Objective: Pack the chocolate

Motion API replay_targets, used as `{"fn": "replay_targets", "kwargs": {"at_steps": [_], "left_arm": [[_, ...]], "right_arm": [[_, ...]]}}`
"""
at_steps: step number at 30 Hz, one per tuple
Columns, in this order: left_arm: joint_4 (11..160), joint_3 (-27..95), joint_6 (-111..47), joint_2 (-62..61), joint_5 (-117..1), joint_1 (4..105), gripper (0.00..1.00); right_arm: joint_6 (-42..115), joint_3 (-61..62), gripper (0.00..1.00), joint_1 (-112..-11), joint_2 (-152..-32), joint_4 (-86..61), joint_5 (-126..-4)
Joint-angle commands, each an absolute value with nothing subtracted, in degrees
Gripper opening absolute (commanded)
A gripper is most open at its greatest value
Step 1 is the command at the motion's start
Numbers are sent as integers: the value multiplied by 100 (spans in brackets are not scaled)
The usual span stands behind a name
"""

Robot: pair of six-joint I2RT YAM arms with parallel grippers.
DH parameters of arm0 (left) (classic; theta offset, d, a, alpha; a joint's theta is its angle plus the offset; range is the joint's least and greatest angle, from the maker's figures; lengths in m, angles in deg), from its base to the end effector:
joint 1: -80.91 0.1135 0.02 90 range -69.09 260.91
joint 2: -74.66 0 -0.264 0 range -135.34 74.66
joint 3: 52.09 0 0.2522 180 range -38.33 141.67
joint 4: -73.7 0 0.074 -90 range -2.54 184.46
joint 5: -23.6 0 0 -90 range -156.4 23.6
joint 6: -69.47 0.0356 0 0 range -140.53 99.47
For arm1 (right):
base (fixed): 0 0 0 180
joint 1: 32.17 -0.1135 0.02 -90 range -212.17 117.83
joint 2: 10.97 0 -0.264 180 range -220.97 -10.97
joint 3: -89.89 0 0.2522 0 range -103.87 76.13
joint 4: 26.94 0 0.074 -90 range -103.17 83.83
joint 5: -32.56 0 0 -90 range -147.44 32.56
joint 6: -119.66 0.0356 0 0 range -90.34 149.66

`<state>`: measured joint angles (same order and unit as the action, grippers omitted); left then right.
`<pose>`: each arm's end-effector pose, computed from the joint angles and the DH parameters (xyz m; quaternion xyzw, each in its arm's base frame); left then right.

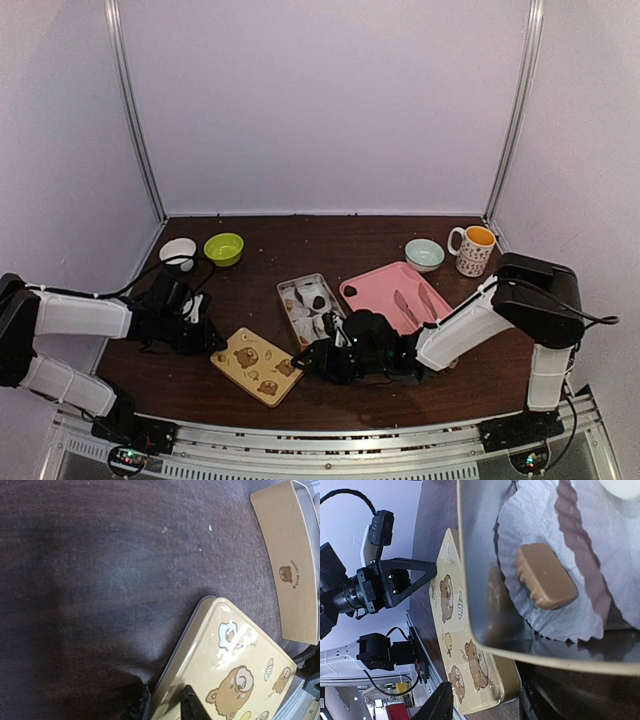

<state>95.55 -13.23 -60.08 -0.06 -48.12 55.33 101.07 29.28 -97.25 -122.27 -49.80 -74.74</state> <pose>0.1868 -0.1018 0.1293 -0.0715 0.9467 -0.2764 0.1492 0.1468 0.3411 0.1139 -0.0308 0.8497 0.5218 0.0696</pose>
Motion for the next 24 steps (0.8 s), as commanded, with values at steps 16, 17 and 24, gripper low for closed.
{"fn": "replay_targets", "kwargs": {"at_steps": [16,17,24], "left_arm": [[9577,-1580,-6166,186,-4256,5408,20],[9568,-1589,-6172,196,-4264,5410,20],[9581,-1579,-6185,302,-4314,5410,23]], "right_arm": [[9705,2476,44,-9989,-11747,-5494,-7803],[9720,2486,44,-9979,-11742,-5389,-7713],[9907,2738,45,-9854,-11798,-5273,-7484]]}}
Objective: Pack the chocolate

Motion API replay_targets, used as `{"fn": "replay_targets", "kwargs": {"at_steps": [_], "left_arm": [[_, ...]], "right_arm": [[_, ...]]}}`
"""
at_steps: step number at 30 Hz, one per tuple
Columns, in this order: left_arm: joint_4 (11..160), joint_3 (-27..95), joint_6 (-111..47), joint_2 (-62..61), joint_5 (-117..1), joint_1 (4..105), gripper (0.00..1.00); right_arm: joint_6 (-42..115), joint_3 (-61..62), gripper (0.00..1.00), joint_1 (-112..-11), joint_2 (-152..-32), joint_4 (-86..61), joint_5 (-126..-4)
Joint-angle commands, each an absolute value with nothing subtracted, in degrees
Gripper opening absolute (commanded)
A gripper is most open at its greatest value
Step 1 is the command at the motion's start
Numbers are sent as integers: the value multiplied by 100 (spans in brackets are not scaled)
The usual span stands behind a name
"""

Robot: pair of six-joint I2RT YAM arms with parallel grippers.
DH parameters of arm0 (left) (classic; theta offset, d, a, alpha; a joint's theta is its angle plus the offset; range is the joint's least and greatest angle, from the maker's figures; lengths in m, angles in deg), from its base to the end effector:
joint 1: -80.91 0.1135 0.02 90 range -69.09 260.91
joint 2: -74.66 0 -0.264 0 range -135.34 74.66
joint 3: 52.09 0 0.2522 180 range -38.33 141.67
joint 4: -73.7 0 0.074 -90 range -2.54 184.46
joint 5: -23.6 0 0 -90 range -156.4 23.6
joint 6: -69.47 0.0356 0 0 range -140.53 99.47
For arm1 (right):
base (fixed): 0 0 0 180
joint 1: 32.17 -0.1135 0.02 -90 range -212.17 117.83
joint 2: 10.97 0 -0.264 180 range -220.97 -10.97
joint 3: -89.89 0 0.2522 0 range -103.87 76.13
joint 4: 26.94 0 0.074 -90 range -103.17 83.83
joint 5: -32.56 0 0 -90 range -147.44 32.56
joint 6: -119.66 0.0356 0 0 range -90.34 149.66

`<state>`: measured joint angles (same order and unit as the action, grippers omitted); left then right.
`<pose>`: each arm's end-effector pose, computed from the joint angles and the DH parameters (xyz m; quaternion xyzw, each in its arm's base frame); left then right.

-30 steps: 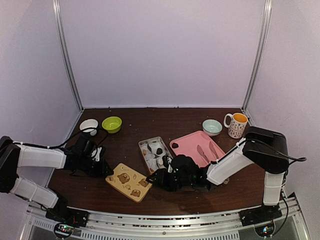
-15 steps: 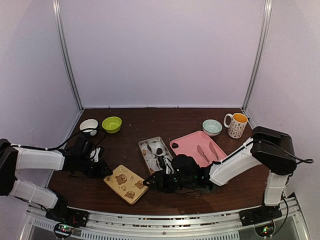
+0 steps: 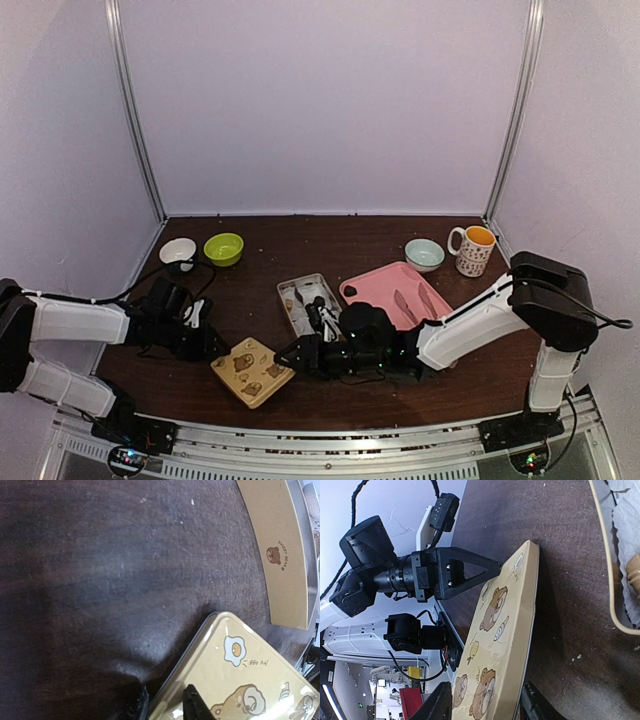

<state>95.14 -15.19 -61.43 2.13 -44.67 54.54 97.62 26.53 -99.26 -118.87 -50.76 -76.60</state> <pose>0.1769 -0.1024 0.1285 -0.0661 0.9410 -0.3047 0.1316 0.1378 0.3560 0.1497 -0.0884 0.8120 0.5703 0.0877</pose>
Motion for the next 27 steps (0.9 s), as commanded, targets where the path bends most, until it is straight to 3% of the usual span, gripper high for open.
{"fn": "replay_targets", "kwargs": {"at_steps": [1,5,8,17,27], "left_arm": [[9585,-1568,-6184,310,-4304,5410,23],[9589,-1540,-6210,364,-4273,5410,24],[9618,-1523,-6233,479,-4320,5410,24],[9650,-1478,-6374,974,-4379,5411,28],[9831,-1469,-6350,1217,-4364,5406,30]], "right_arm": [[9915,2713,45,-9847,-11820,-5262,-7508],[9927,2634,44,-9849,-11859,-5148,-7569],[9874,2570,36,-9845,-11865,-4911,-7585],[9793,2682,26,-9819,-11820,-4691,-7557],[9470,2519,25,-9827,-11894,-4719,-7847]]}}
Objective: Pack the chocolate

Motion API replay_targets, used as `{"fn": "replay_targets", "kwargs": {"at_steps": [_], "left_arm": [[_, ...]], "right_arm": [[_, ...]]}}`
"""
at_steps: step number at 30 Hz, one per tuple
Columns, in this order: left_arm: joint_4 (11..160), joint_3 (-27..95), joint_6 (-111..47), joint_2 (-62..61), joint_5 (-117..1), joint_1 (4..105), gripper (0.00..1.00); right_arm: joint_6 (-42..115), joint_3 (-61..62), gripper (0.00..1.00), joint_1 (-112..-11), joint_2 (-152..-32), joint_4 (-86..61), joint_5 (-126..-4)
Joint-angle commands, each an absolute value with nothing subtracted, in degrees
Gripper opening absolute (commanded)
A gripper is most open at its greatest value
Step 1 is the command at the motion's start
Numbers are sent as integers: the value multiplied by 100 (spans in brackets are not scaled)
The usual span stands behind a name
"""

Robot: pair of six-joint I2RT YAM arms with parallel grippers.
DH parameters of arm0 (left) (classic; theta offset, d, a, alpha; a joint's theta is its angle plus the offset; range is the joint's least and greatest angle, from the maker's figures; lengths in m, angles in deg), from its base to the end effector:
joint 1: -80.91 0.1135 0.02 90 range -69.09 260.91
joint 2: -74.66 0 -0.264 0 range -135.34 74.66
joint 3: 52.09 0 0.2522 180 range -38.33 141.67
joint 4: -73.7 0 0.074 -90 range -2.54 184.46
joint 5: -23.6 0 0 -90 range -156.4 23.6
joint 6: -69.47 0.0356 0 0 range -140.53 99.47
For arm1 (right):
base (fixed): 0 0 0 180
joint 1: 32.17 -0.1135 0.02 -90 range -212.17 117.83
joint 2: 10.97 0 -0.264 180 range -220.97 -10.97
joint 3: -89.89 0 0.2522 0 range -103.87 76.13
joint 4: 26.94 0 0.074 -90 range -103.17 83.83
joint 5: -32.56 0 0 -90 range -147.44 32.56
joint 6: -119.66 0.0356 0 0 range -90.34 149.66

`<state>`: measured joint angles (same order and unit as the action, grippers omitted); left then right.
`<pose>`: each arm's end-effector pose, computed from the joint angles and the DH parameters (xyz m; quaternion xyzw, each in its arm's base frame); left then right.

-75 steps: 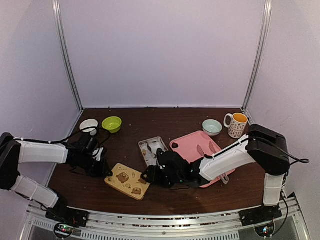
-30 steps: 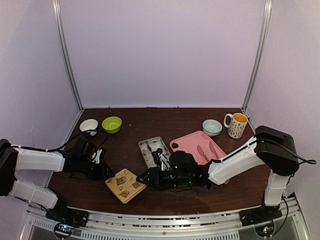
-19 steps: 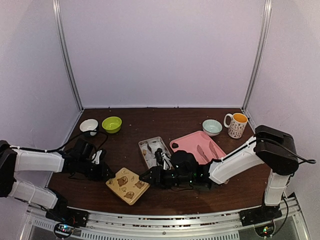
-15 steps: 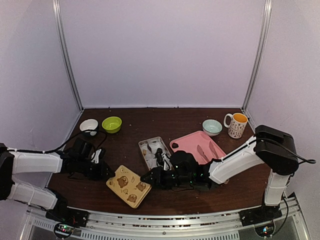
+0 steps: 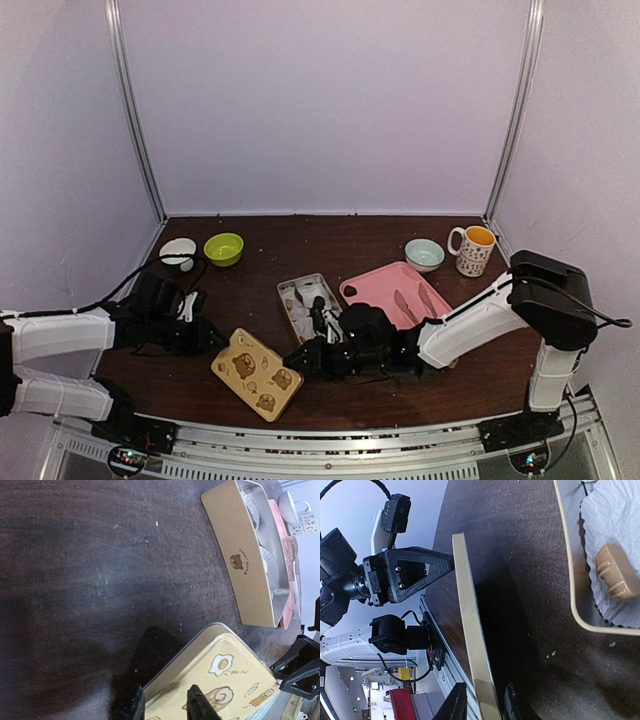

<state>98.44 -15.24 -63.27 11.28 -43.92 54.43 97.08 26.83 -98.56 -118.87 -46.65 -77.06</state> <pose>0.1678 -0.0988 0.1535 -0.0669 0.9252 -0.3361 0.1632 0.1402 0.3505 0.1412 -0.0839 0.8324 0.5426 0.0750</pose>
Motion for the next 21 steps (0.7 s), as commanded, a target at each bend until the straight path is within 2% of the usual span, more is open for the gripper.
{"fn": "replay_targets", "kwargs": {"at_steps": [1,6,14,21], "left_arm": [[9827,-1461,-6346,1229,-4325,5409,30],[9999,-1462,-6354,1409,-4237,5409,32],[11472,-1396,-6741,1992,-4113,5312,34],[11813,-1822,-7441,2933,-4025,5041,17]], "right_arm": [[9454,2502,25,-9829,-11909,-4719,-7886],[9430,2463,26,-9835,-12042,-4807,-8000],[9378,2380,27,-9827,-12148,-4831,-8073],[9327,2294,27,-9832,-12210,-4802,-8126]]}}
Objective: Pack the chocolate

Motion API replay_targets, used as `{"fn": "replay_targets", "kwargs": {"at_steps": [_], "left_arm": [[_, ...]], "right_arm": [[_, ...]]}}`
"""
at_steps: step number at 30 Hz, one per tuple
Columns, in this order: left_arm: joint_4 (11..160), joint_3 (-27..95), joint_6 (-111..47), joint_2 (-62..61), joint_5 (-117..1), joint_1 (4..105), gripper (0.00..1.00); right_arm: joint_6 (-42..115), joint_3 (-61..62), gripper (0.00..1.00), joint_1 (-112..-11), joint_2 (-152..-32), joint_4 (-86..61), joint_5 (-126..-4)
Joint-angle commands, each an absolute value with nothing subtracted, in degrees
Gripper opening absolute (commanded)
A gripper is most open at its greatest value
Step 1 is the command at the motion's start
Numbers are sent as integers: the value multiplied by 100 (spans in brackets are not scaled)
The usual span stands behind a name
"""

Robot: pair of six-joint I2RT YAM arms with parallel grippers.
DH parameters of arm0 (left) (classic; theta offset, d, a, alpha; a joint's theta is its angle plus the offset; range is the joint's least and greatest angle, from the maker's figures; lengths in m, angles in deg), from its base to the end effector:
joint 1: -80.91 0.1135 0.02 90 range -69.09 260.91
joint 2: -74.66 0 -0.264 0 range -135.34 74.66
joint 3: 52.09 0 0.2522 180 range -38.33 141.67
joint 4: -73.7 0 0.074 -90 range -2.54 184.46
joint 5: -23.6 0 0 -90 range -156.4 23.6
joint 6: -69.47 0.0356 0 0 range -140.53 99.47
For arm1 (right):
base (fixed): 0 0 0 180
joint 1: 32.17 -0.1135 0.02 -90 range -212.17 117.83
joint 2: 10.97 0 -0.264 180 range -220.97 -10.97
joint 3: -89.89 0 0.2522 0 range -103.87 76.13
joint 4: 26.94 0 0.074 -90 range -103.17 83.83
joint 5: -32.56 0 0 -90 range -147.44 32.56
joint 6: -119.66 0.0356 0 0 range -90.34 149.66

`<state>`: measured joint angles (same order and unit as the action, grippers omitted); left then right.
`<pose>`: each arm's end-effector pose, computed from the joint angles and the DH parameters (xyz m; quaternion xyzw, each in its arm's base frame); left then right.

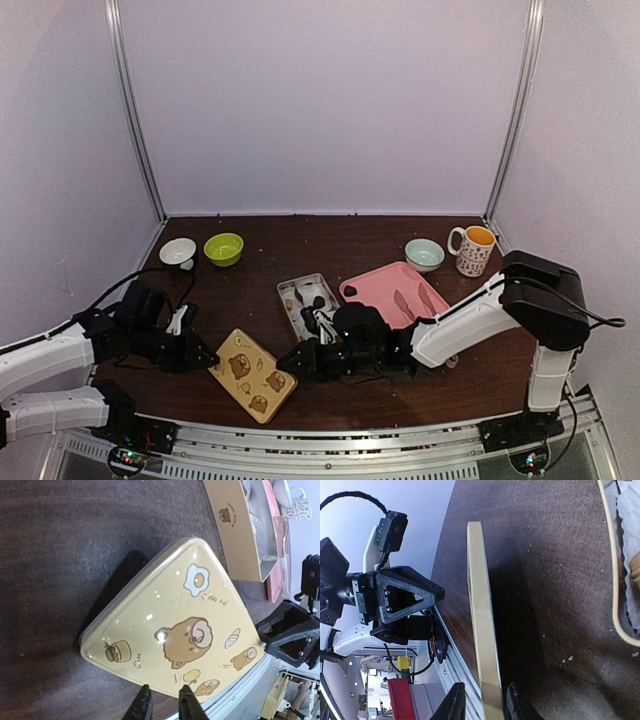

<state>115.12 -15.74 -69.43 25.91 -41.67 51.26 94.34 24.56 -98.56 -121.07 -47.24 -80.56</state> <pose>0.1274 -0.0896 0.1720 -0.0897 0.9266 -0.3496 0.1059 0.1422 0.3601 0.1396 -0.1207 0.8221 0.5524 0.0662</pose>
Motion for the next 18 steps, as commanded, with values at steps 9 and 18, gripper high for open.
{"fn": "replay_targets", "kwargs": {"at_steps": [9,18], "left_arm": [[11790,-2172,-7765,3156,-3993,4829,0],[10809,-2513,-8178,2483,-4046,4258,0]], "right_arm": [[9321,2186,27,-9831,-12353,-4824,-8218],[9268,2121,28,-9830,-12368,-4808,-8253]]}}
